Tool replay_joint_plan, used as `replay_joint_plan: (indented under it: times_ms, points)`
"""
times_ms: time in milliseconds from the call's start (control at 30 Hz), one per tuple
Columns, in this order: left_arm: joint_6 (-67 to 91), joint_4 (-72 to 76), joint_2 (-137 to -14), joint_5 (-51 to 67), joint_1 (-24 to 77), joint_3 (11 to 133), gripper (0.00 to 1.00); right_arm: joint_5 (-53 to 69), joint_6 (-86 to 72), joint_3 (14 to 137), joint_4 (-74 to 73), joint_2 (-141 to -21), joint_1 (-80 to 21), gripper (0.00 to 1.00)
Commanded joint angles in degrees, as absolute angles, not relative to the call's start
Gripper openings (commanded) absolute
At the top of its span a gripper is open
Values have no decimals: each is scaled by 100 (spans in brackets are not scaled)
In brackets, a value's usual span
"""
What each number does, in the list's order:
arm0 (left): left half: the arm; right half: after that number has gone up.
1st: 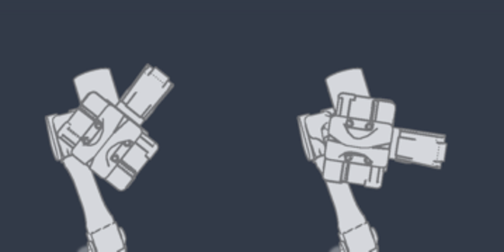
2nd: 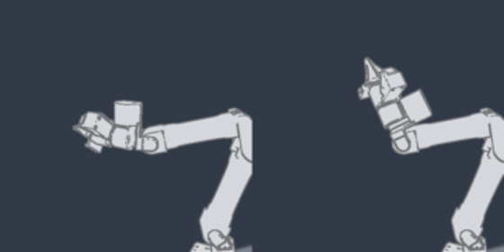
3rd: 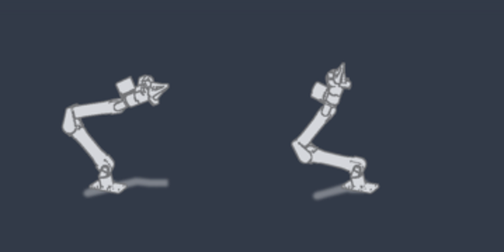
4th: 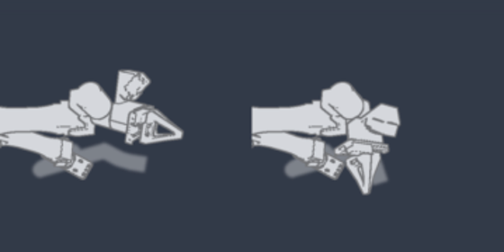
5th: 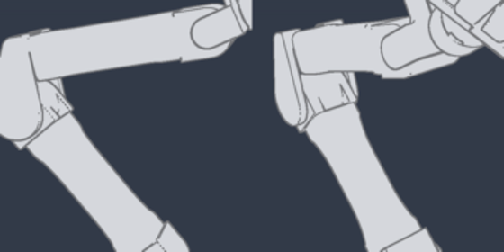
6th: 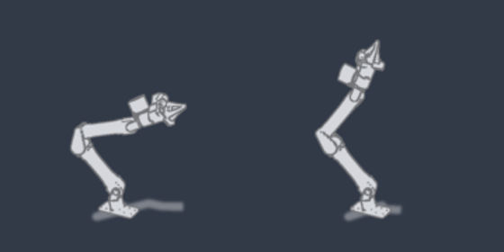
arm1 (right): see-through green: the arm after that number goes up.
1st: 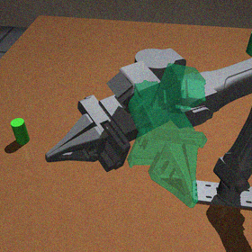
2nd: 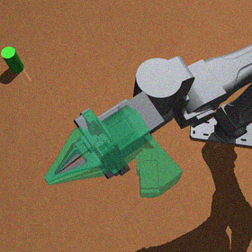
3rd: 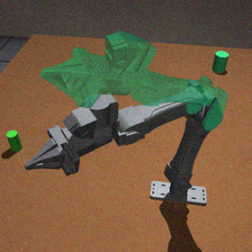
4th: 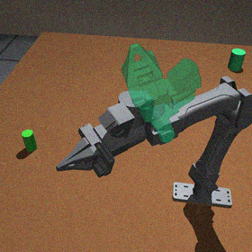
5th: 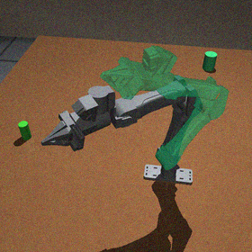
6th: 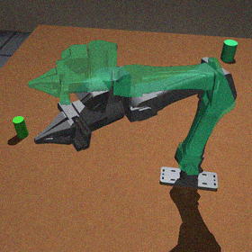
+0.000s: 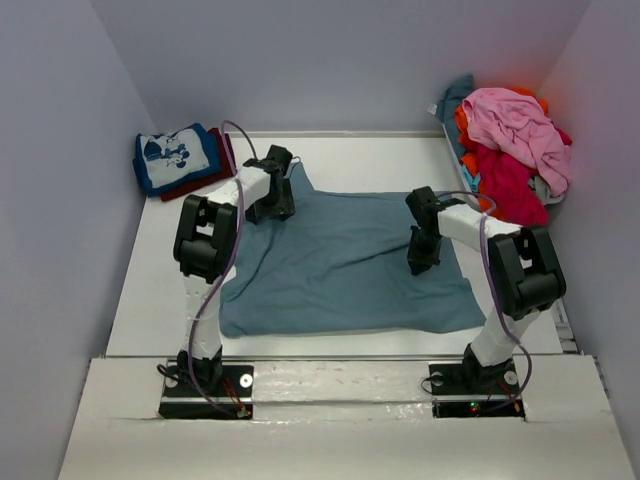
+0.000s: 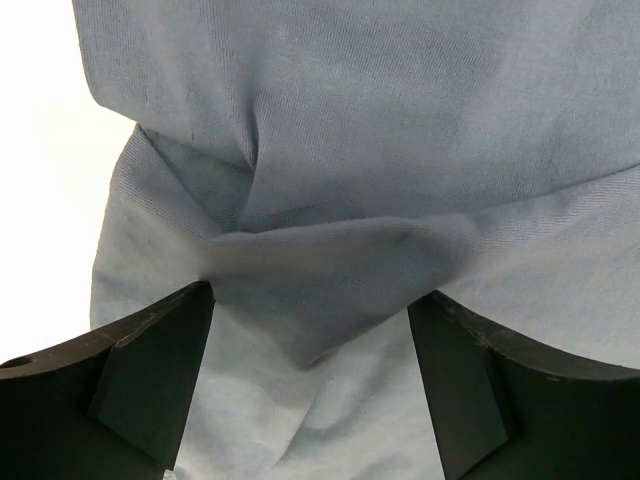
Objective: Fold and stack the t-shirts
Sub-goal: Flatten out the tshirt
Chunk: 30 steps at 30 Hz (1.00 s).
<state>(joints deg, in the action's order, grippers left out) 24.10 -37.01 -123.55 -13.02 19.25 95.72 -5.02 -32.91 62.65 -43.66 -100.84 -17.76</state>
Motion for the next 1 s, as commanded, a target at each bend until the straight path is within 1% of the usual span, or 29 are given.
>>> replay_joint_plan:
  times_ms: [0,100,267,367,467,600,633,667,700,733,967]
  points:
    - [2470,-3911,-12569,-1398,1732,9440,90,-510,-3419,5705,-4658,-10099,-1837,13]
    - [2479,-3902,-12551,-1406,1731,9361,90,-510,-3480,5467,-4711,-9967,-1837,13]
    - [2496,-3753,-12419,-1406,1679,8948,90,-361,-3735,5002,-4878,-9283,-1837,13]
    - [2505,-3621,-12322,-1371,1679,8710,90,-272,-3911,4922,-5000,-8966,-1837,13]
    - [2505,-3560,-12305,-1345,1679,8613,90,-351,-3929,4983,-5062,-8956,-1837,13]
    - [2461,-3455,-12139,-1362,1679,8622,91,-553,-3859,5325,-5045,-8965,-1837,15]
    - [2452,-3437,-12077,-1415,1679,8648,91,-589,-3771,5631,-5054,-9000,-1837,16]
    - [2452,-3454,-12033,-1467,1679,8692,92,-632,-3710,5808,-5089,-9122,-1837,25]
    - [2435,-3463,-11954,-1503,1679,8753,92,-685,-3657,5984,-5106,-9184,-1837,27]
    - [2426,-3472,-11910,-1599,1679,8841,93,-825,-3569,6342,-5133,-9237,-1837,27]
    - [2329,-3331,-11119,-2205,1679,9034,94,-1405,-3288,7575,-5300,-9176,-1837,34]
